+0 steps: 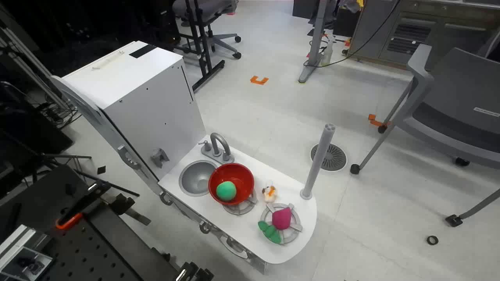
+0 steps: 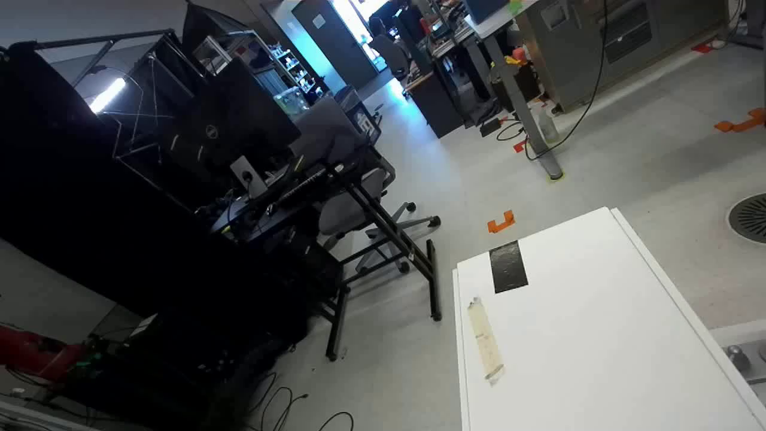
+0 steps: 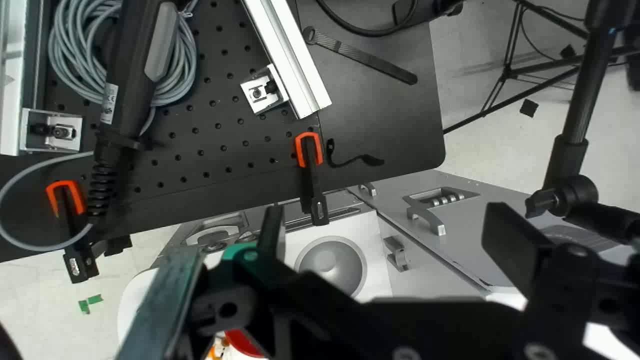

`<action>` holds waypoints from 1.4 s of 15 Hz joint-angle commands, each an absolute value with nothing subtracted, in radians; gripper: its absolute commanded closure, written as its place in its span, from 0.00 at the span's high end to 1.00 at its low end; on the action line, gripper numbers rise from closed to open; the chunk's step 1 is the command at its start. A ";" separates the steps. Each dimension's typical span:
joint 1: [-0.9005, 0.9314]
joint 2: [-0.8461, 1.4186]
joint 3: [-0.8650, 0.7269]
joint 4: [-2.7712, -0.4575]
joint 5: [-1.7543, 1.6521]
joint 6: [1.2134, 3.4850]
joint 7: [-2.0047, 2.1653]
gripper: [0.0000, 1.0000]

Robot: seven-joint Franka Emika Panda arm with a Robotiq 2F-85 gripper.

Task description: Pick up the strawberry plush toy from the plate and put it on the stove

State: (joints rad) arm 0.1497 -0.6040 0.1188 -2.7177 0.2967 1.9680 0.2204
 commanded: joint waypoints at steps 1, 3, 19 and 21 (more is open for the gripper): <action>0.141 -0.605 0.127 -2.716 0.301 1.965 0.216 1.00; 0.141 -0.605 0.127 -2.716 0.301 1.965 0.216 1.00; -0.020 0.184 0.021 -2.415 0.160 2.580 0.210 1.00; -0.019 0.318 -0.018 -2.322 0.103 2.596 0.273 1.00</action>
